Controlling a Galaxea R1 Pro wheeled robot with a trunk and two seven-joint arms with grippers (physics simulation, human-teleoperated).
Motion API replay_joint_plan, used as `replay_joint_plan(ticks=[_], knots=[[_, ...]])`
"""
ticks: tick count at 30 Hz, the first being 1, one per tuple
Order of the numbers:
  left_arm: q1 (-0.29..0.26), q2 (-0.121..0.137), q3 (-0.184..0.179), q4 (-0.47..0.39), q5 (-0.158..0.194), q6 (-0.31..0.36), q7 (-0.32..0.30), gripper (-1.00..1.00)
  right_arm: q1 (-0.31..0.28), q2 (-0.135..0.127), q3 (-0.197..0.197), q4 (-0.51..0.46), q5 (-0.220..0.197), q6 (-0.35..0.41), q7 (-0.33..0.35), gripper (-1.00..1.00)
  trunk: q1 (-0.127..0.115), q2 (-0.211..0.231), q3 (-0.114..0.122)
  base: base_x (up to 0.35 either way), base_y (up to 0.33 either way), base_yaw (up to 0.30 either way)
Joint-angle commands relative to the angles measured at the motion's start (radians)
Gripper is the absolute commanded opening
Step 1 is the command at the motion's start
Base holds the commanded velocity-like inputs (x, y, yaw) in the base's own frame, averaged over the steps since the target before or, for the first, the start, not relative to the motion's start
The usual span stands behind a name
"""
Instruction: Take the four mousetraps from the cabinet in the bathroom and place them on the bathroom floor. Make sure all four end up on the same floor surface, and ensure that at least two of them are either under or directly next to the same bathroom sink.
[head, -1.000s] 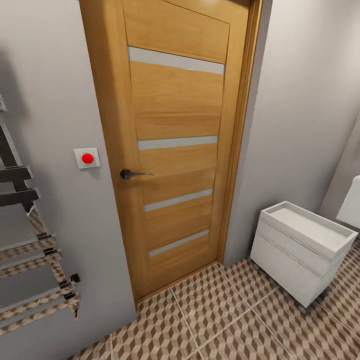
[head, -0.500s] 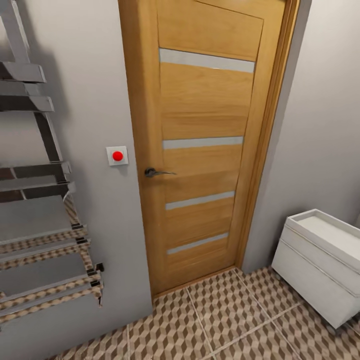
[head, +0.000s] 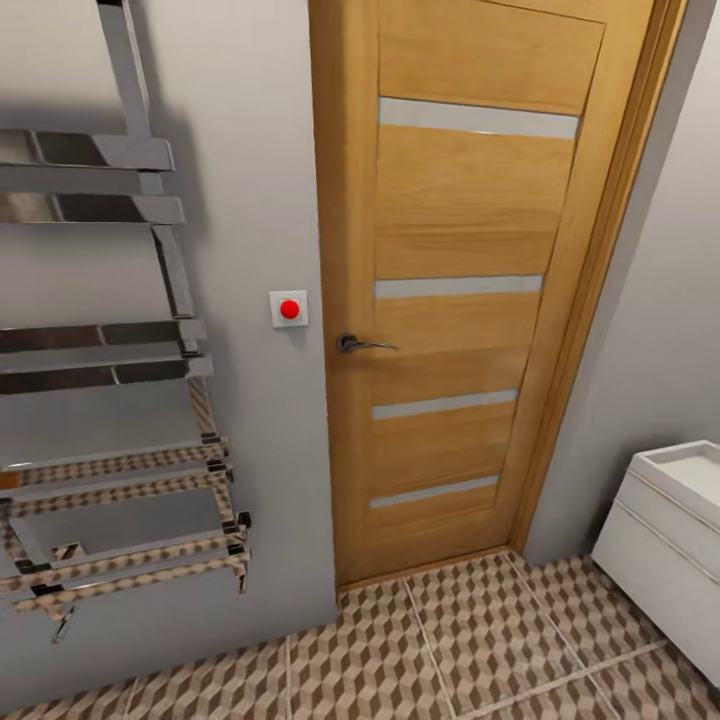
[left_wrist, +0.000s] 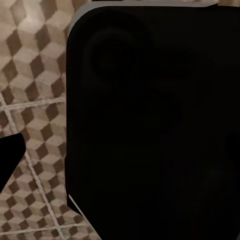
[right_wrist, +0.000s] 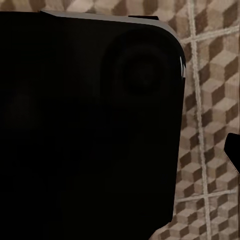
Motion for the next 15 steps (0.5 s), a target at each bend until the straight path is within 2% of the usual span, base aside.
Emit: replay_joint_plan(ticks=[1, 15], knots=[[0.000, 0.000, 0.001, 0.000, 0.007, -0.002, 0.000, 1.00, 0.000, 0.000, 0.000, 0.000, 0.001, -0.003, -0.001, 1.00, 0.000, 0.000, -0.001, 0.000, 0.000, 0.274], [0.000, -0.002, 0.001, 0.000, 0.007, -0.003, 0.000, 1.00, 0.000, 0.000, 0.000, 0.000, 0.001, -0.003, -0.001, 1.00, 0.000, 0.000, -0.001, 0.000, 0.000, 0.274]])
